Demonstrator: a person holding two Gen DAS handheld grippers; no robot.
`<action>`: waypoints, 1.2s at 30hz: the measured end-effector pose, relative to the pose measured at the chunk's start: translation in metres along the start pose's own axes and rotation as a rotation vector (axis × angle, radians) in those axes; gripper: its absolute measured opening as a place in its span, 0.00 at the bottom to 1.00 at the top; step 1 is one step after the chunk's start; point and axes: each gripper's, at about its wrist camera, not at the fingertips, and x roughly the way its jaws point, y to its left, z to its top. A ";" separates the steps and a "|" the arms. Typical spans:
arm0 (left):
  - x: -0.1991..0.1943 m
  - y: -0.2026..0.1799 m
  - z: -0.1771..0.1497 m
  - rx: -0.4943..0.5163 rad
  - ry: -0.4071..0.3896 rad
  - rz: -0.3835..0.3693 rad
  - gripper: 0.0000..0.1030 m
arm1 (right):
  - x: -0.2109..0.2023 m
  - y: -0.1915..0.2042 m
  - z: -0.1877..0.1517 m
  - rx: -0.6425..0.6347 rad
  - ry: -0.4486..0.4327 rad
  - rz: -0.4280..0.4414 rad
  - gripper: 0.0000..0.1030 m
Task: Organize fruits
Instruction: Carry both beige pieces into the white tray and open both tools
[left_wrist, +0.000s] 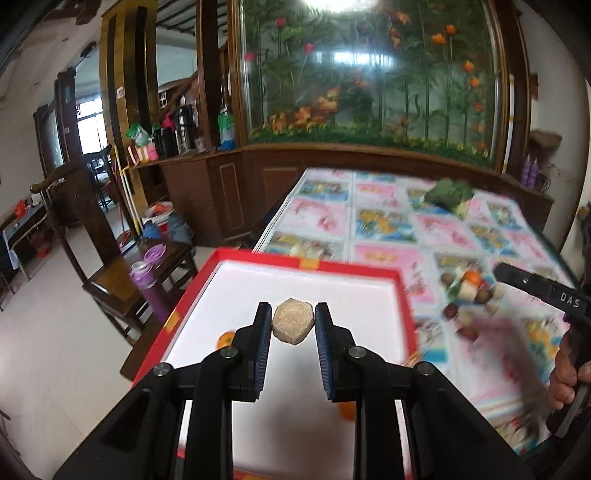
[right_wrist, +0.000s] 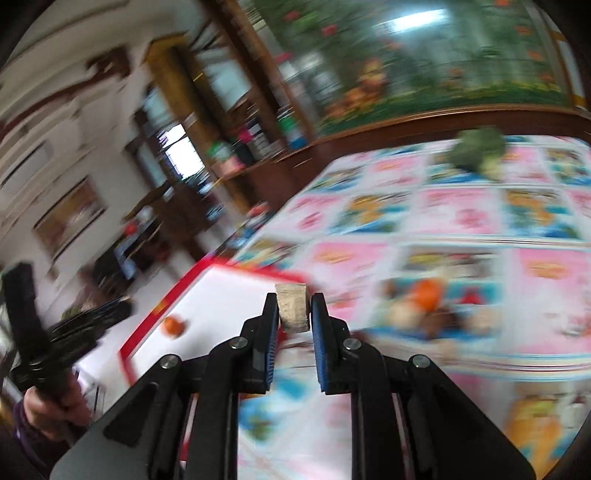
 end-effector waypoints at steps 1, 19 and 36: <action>0.001 0.004 -0.004 0.000 0.007 0.006 0.22 | 0.012 0.020 -0.002 -0.043 0.023 0.017 0.19; 0.032 0.029 -0.035 -0.003 0.111 0.010 0.22 | 0.120 0.094 -0.049 -0.143 0.351 0.051 0.22; 0.011 -0.013 -0.018 0.060 0.084 -0.055 0.49 | 0.034 0.023 -0.021 -0.078 0.140 0.020 0.46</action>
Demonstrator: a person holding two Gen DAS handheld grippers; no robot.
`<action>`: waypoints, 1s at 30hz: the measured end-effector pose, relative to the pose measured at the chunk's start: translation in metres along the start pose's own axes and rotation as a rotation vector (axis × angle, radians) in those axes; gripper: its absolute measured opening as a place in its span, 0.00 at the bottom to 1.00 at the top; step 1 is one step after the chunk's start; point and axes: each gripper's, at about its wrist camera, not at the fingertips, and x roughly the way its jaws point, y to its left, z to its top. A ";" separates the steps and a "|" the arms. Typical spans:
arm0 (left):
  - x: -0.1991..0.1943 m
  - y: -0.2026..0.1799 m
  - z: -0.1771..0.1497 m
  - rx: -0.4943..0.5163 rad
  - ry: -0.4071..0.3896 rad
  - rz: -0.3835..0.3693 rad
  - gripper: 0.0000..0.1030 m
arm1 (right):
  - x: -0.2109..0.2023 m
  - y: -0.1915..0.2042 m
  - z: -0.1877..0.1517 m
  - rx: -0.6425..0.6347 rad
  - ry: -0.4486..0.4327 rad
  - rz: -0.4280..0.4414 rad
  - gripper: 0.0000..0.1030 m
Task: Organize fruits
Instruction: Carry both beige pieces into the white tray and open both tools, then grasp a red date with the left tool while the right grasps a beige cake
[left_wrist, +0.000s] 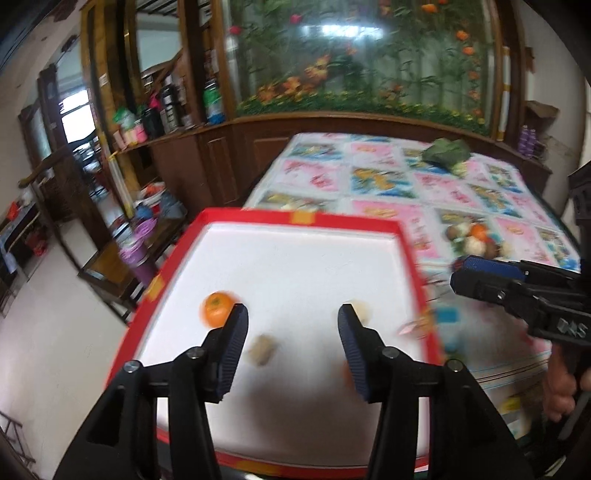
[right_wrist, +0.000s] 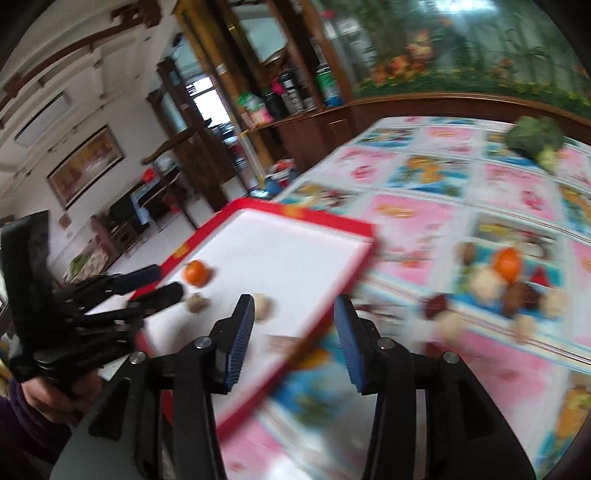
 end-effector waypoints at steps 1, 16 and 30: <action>-0.002 -0.010 0.003 0.018 -0.008 -0.023 0.49 | -0.009 -0.014 -0.002 0.015 -0.008 -0.030 0.46; 0.019 -0.129 0.012 0.188 0.079 -0.267 0.52 | -0.027 -0.113 -0.010 0.056 0.083 -0.309 0.46; 0.049 -0.145 0.012 0.149 0.186 -0.272 0.52 | -0.009 -0.115 -0.008 0.016 0.145 -0.375 0.25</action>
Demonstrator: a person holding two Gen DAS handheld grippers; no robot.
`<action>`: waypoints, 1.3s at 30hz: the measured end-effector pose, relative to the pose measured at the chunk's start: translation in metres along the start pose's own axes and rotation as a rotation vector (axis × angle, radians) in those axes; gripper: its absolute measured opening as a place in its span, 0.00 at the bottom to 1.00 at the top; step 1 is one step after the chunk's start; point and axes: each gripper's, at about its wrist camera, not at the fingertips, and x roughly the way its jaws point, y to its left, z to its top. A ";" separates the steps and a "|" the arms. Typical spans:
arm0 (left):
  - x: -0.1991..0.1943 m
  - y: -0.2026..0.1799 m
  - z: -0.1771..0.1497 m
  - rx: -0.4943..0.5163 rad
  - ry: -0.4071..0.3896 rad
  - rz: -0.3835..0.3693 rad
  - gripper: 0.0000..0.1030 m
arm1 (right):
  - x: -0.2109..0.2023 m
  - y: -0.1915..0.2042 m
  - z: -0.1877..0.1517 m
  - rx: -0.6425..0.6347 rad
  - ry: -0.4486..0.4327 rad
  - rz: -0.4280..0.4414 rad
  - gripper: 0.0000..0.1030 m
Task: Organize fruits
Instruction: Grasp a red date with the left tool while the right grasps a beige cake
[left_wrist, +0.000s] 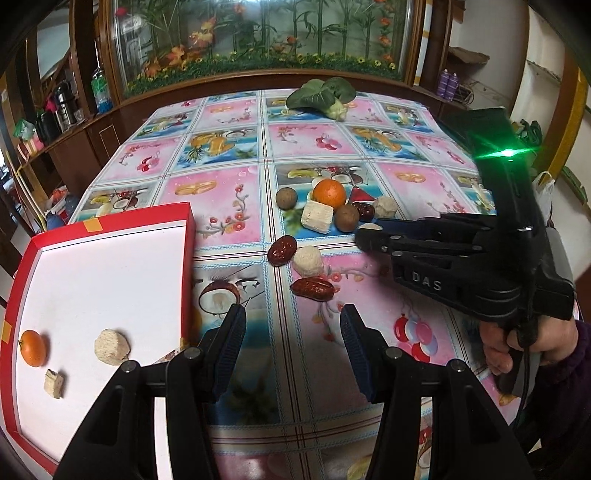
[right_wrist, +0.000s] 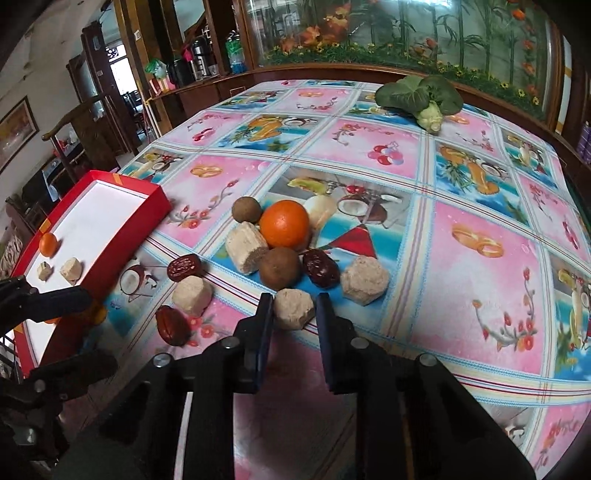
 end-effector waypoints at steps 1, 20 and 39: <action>0.002 -0.001 0.002 -0.003 0.002 -0.001 0.52 | -0.004 -0.004 0.000 0.017 -0.007 0.007 0.25; 0.045 -0.015 0.011 0.004 0.050 0.046 0.36 | -0.041 -0.046 0.007 0.204 -0.117 0.093 0.25; 0.002 -0.014 0.016 -0.018 -0.079 0.045 0.32 | -0.039 -0.056 0.005 0.238 -0.124 0.069 0.25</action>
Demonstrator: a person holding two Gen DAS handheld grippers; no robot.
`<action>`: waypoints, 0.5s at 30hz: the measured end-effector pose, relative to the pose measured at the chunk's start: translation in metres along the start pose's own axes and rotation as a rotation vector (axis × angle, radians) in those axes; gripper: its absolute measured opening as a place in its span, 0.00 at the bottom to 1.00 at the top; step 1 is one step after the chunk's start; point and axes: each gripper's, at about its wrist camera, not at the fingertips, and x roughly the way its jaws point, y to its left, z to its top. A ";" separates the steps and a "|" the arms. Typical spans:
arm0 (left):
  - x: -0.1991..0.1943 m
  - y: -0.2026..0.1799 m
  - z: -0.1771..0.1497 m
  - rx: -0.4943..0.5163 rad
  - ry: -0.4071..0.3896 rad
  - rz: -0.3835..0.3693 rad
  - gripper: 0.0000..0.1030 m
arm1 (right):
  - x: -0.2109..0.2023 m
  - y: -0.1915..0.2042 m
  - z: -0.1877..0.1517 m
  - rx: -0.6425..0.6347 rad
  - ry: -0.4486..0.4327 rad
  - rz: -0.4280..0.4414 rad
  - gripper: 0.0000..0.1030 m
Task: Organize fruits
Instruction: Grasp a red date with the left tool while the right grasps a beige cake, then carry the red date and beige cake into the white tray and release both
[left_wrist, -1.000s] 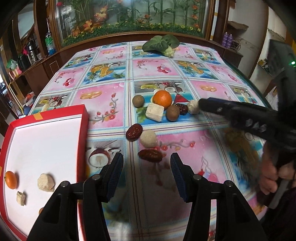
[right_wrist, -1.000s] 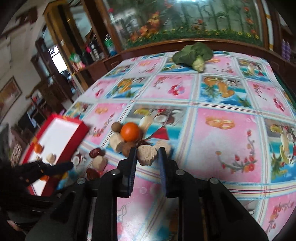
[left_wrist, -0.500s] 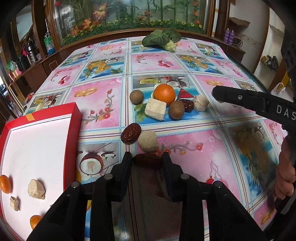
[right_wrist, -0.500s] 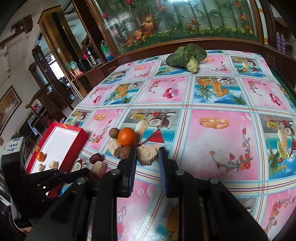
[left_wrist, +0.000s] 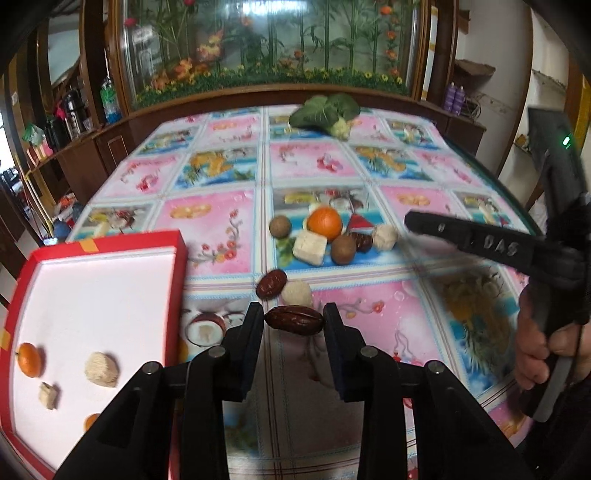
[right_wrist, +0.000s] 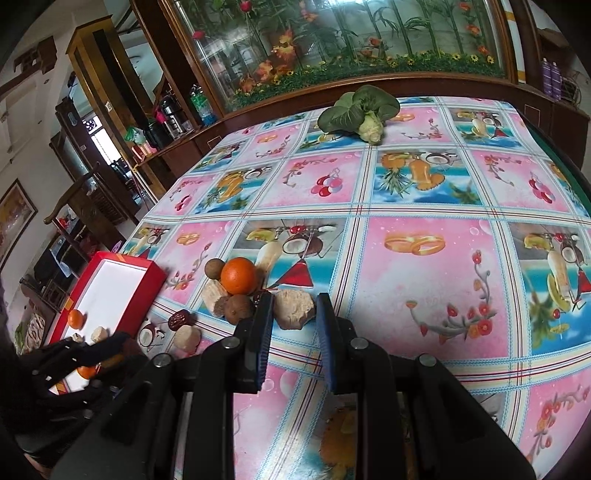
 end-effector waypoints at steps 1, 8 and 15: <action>-0.004 0.001 0.002 -0.003 -0.012 0.005 0.32 | 0.000 0.001 0.000 -0.001 -0.003 0.005 0.25; -0.026 0.020 0.009 -0.029 -0.088 0.074 0.32 | -0.004 0.016 -0.005 -0.051 -0.038 0.055 0.25; -0.025 0.035 0.009 -0.053 -0.101 0.129 0.32 | -0.009 0.039 -0.012 -0.153 -0.073 0.095 0.25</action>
